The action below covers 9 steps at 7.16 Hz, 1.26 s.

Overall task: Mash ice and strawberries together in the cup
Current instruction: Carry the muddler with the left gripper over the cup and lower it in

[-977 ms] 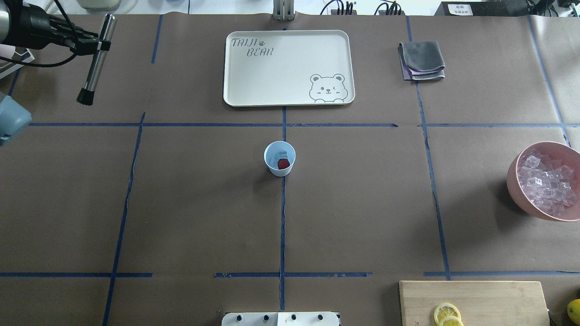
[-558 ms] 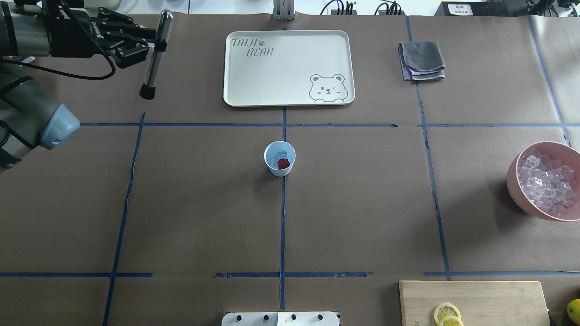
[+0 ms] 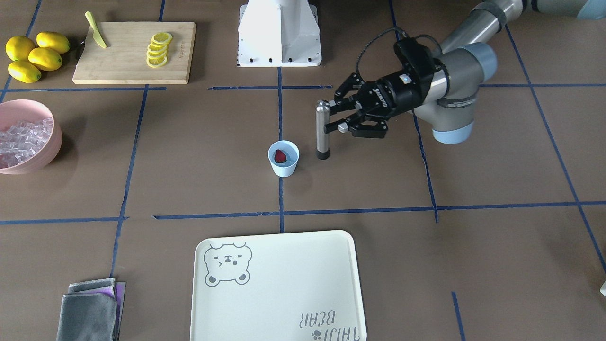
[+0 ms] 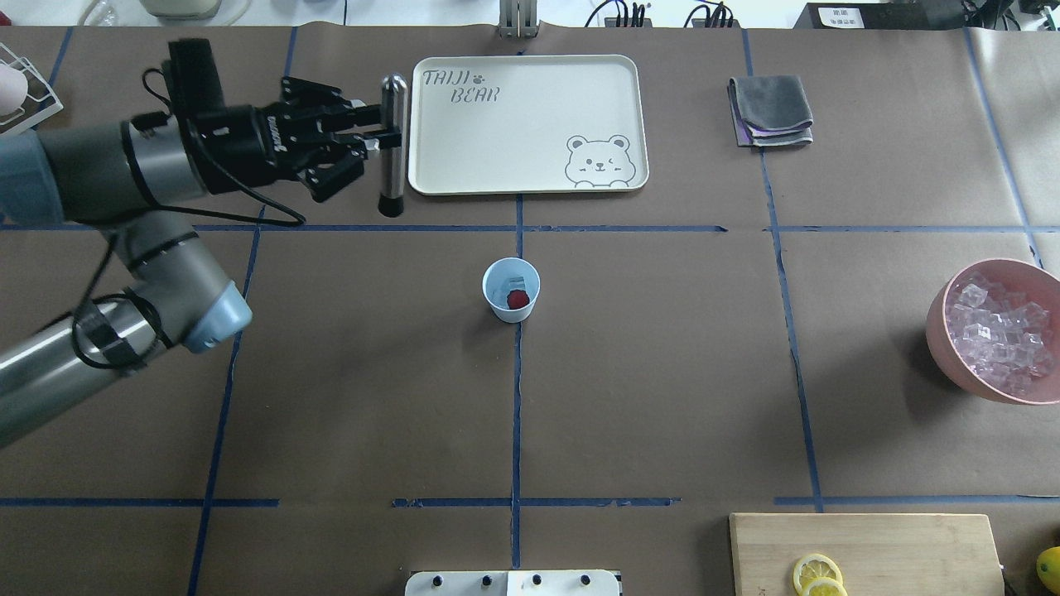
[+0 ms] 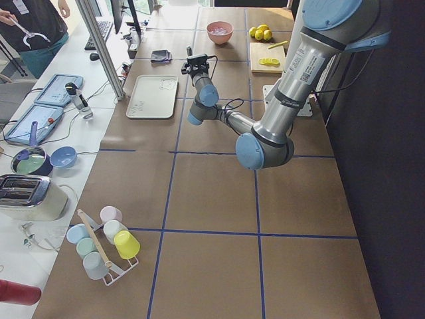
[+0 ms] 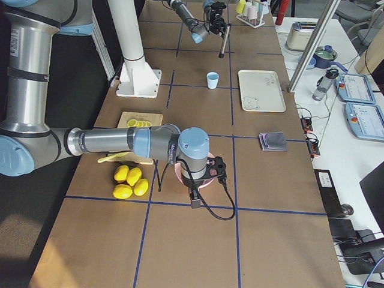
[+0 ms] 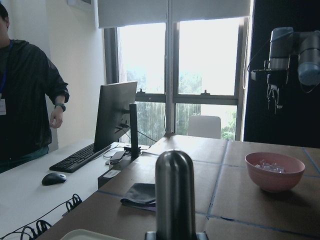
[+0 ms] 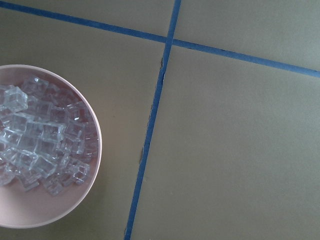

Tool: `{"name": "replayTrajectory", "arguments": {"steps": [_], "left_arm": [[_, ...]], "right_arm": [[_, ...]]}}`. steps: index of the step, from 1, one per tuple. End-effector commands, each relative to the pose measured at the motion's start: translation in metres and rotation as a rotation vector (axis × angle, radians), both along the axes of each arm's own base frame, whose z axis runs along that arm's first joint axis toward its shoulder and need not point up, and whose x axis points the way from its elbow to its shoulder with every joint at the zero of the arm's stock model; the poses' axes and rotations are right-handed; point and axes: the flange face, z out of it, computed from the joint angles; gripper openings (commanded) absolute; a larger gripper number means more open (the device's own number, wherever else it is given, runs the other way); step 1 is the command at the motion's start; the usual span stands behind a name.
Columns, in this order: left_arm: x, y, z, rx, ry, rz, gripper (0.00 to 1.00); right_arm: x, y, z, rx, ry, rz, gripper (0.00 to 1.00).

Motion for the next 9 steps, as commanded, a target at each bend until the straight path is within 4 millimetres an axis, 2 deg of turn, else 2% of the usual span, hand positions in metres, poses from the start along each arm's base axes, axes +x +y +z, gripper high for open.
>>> {"name": "replayTrajectory", "arguments": {"steps": [1,2,3,6,7,9], "left_arm": [[0.030,0.022,-0.025,-0.003,0.086,-0.023,0.00],[0.054,0.030,-0.017,0.029,0.046,-0.069,0.00],[0.066,0.035,-0.007,0.043,0.032,-0.085,0.00],[0.086,0.033,0.027,0.022,0.003,-0.081,0.00],[0.101,0.047,0.030,0.002,0.014,-0.073,0.00],[0.121,0.056,0.038,-0.003,-0.003,-0.084,0.00]], "right_arm": [[-0.001,0.000,0.000,0.000,-0.007,0.001,0.99],[-0.001,0.000,0.000,0.000,-0.007,0.001,1.00],[-0.001,0.000,0.000,0.000,-0.007,0.001,0.99],[-0.001,0.000,0.000,0.001,-0.007,0.000,0.99],[-0.001,0.001,0.000,0.000,-0.007,0.000,0.99],[-0.001,0.001,0.001,-0.001,-0.007,-0.002,0.99]]}}
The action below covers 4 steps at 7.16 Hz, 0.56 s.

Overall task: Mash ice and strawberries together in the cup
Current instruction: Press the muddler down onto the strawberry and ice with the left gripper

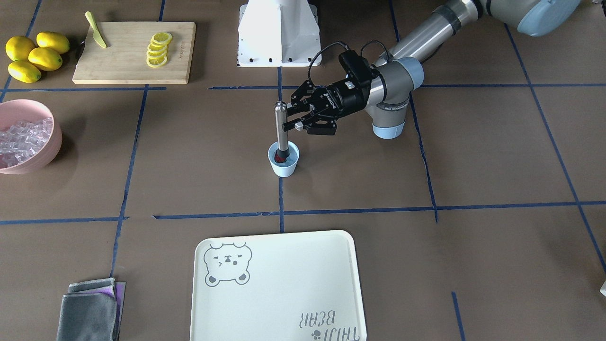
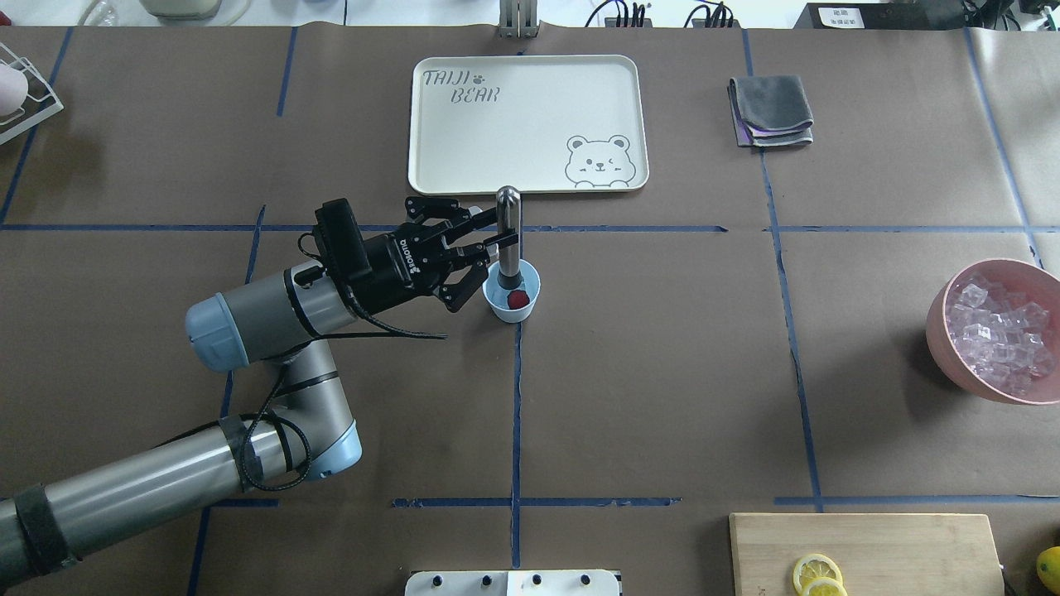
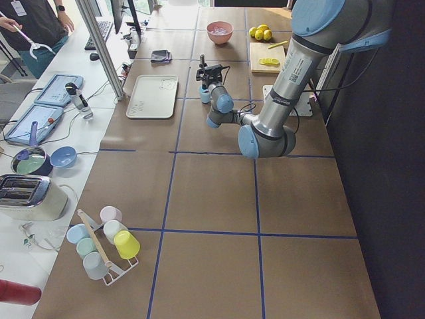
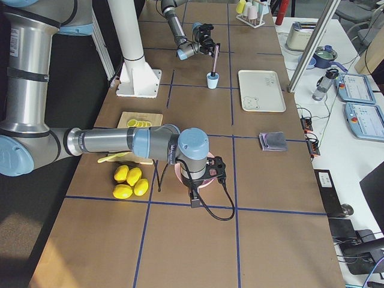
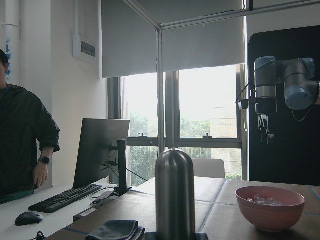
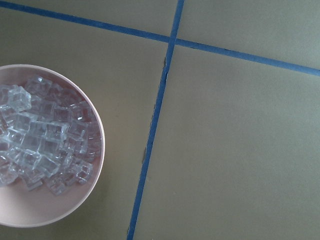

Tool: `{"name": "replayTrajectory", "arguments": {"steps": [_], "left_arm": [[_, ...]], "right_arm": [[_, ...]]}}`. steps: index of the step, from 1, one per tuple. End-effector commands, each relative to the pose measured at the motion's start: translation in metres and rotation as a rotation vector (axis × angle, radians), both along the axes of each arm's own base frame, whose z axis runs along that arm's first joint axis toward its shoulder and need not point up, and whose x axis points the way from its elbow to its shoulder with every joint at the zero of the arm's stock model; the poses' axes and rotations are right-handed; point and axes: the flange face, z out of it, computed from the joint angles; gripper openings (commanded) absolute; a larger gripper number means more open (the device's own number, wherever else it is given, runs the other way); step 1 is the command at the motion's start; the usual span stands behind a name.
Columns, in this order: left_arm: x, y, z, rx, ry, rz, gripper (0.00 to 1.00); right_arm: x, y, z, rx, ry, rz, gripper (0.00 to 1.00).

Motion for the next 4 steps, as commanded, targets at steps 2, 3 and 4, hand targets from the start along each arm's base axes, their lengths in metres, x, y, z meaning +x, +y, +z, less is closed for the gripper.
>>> {"name": "replayTrajectory", "arguments": {"steps": [2,3,4], "left_arm": [[0.0154,0.0076,0.0092,0.003,-0.021,-0.018,0.00],[0.0180,0.0073,0.0150,-0.003,-0.031,-0.018,0.00],[0.0200,0.0086,0.0168,-0.003,-0.035,-0.016,0.00]], "right_arm": [[0.0000,0.0001,0.0004,-0.001,0.000,0.000,1.00],[0.0000,0.0001,-0.0003,0.001,0.000,0.000,1.00],[0.0000,0.0001,-0.0003,0.001,0.000,0.000,0.99]]}}
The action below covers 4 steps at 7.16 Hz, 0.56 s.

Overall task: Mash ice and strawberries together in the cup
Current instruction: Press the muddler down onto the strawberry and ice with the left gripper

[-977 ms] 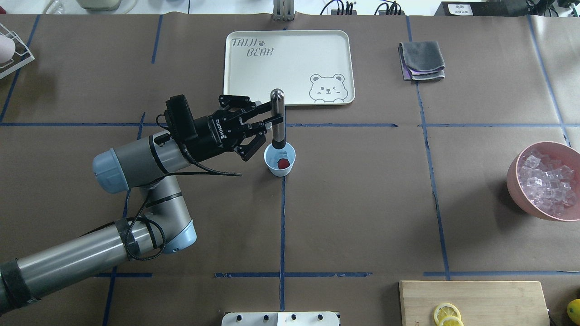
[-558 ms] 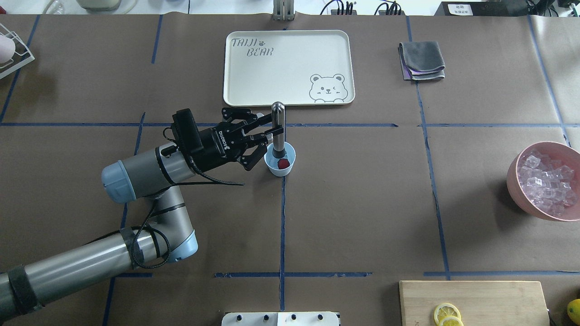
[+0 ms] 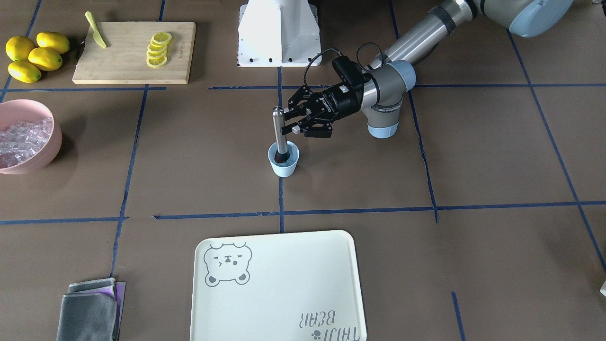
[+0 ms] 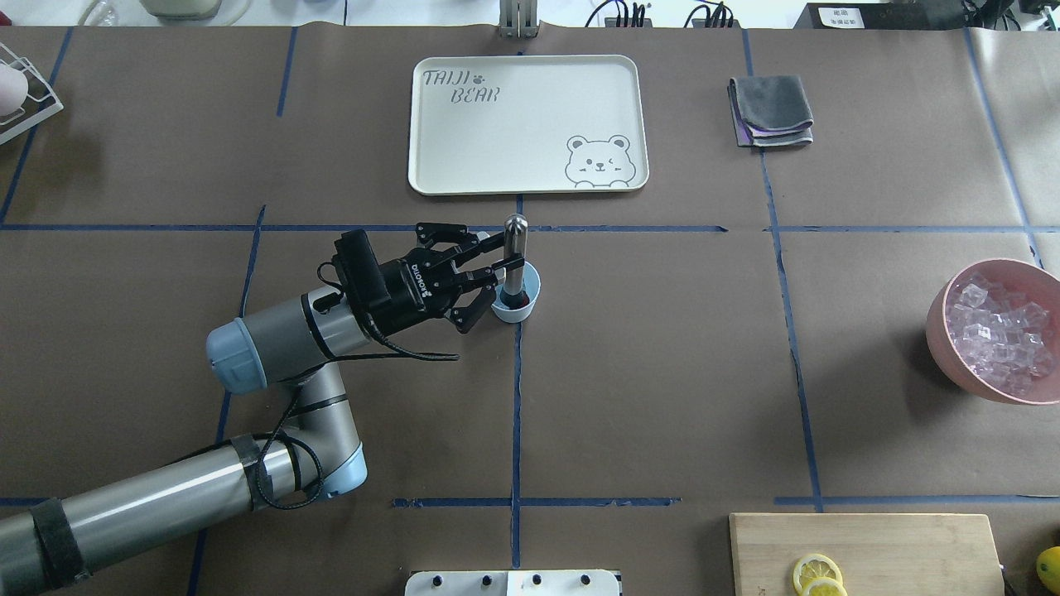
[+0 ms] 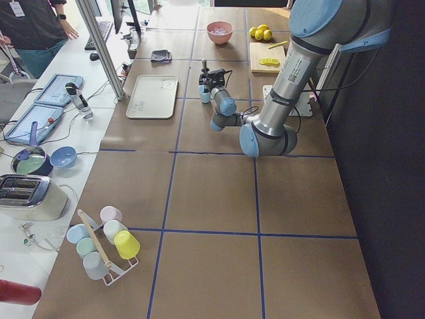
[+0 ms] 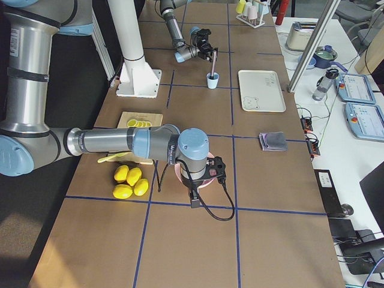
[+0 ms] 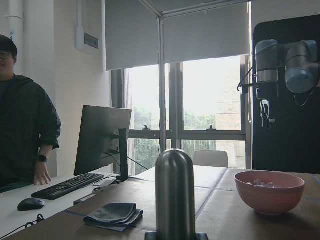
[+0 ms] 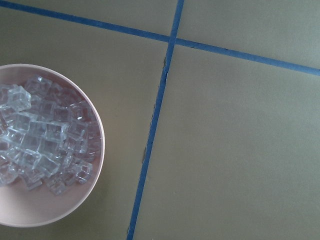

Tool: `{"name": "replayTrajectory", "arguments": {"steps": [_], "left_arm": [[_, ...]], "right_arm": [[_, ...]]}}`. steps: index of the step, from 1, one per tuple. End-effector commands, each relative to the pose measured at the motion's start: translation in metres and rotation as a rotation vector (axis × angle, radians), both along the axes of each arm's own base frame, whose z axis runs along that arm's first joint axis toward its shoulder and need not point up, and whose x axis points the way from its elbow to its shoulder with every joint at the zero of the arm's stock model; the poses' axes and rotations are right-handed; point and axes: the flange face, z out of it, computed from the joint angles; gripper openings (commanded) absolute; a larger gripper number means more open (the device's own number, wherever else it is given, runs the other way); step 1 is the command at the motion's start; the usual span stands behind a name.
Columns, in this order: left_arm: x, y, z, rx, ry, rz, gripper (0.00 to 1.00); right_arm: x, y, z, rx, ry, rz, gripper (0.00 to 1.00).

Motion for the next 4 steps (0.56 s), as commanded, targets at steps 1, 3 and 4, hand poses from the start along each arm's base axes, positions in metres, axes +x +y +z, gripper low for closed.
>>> {"name": "replayTrajectory", "arguments": {"steps": [1,3,4], "left_arm": [[0.003,0.001,0.002,-0.002,-0.007,0.002,0.00],[-0.002,-0.001,-0.010,0.007,0.018,0.000,0.00],[-0.021,-0.007,-0.028,0.019,0.060,-0.010,0.00]], "right_arm": [[0.000,0.000,0.000,0.001,0.000,0.000,1.00],[0.000,0.000,0.000,0.001,0.000,0.000,0.99],[0.000,0.000,0.000,0.002,0.002,-0.001,1.00]]}}
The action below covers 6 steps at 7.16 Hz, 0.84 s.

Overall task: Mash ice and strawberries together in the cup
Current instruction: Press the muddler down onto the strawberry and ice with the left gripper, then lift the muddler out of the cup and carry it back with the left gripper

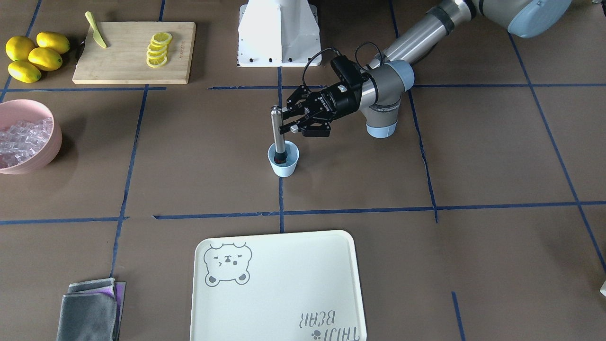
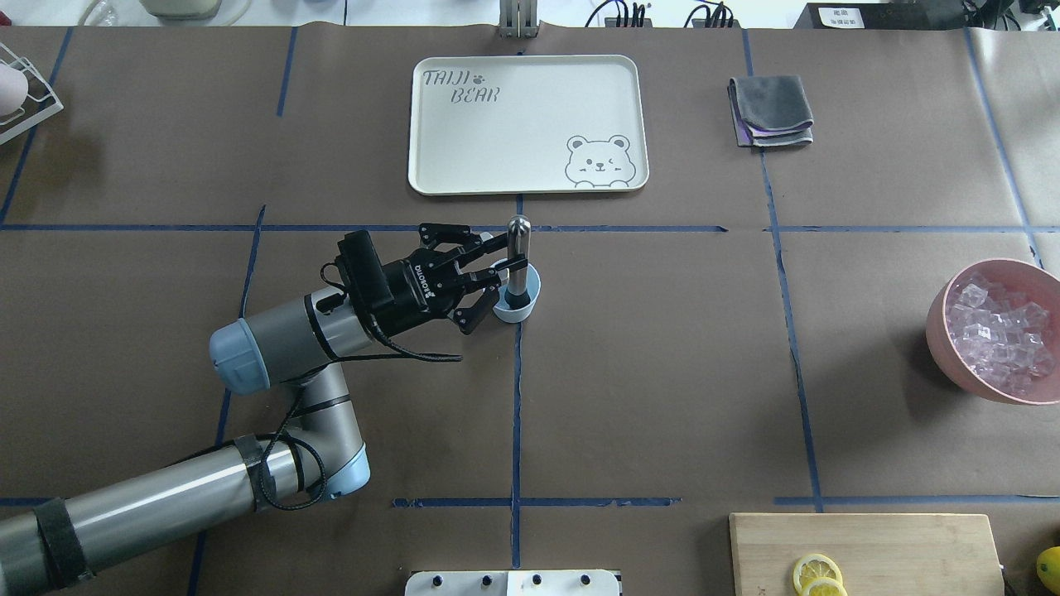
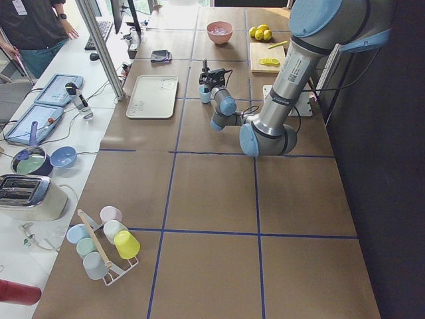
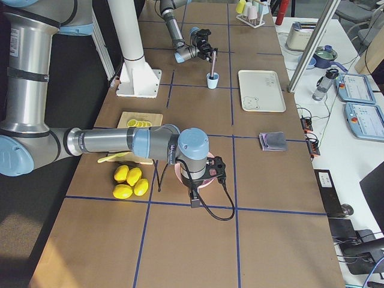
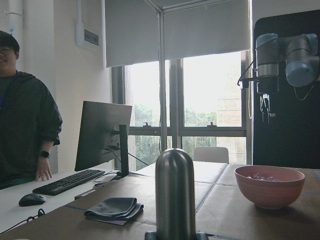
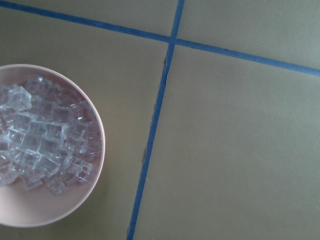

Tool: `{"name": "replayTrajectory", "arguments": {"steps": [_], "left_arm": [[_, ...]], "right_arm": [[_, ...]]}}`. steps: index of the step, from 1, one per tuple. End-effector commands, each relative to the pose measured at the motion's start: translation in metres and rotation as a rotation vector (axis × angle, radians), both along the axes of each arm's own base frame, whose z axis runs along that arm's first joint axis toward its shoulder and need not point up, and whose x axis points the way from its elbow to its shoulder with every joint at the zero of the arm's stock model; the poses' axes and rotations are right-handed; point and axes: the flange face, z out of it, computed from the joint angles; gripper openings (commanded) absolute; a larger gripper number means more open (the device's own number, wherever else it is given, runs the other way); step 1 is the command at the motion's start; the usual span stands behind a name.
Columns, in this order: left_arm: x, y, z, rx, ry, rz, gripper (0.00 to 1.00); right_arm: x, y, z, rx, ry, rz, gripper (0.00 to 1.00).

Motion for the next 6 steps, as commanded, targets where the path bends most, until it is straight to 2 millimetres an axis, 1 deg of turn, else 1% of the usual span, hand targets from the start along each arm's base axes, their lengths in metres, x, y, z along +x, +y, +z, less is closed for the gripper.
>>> {"name": "replayTrajectory", "arguments": {"steps": [1,2,3,4,5,6], "left_arm": [[-0.037,-0.022,-0.024,-0.022,0.060,-0.004,0.00],[-0.056,-0.034,-0.043,-0.048,0.054,-0.002,0.00],[-0.078,-0.047,-0.065,-0.047,-0.001,-0.006,0.00],[-0.095,-0.050,-0.080,-0.074,-0.058,-0.012,0.00],[-0.101,-0.049,-0.099,-0.113,-0.115,-0.018,0.00],[-0.108,-0.045,-0.102,-0.178,-0.210,-0.021,0.00]], "right_arm": [[0.000,0.000,0.000,0.000,0.001,0.000,0.99],[0.000,0.000,0.000,0.000,0.001,0.000,0.99],[0.000,0.000,-0.001,0.001,0.003,0.000,0.99],[0.000,-0.001,0.000,0.001,0.003,0.000,0.99],[0.000,-0.001,-0.001,0.002,0.003,0.001,0.99],[0.000,-0.001,-0.001,0.002,0.003,0.002,0.99]]}}
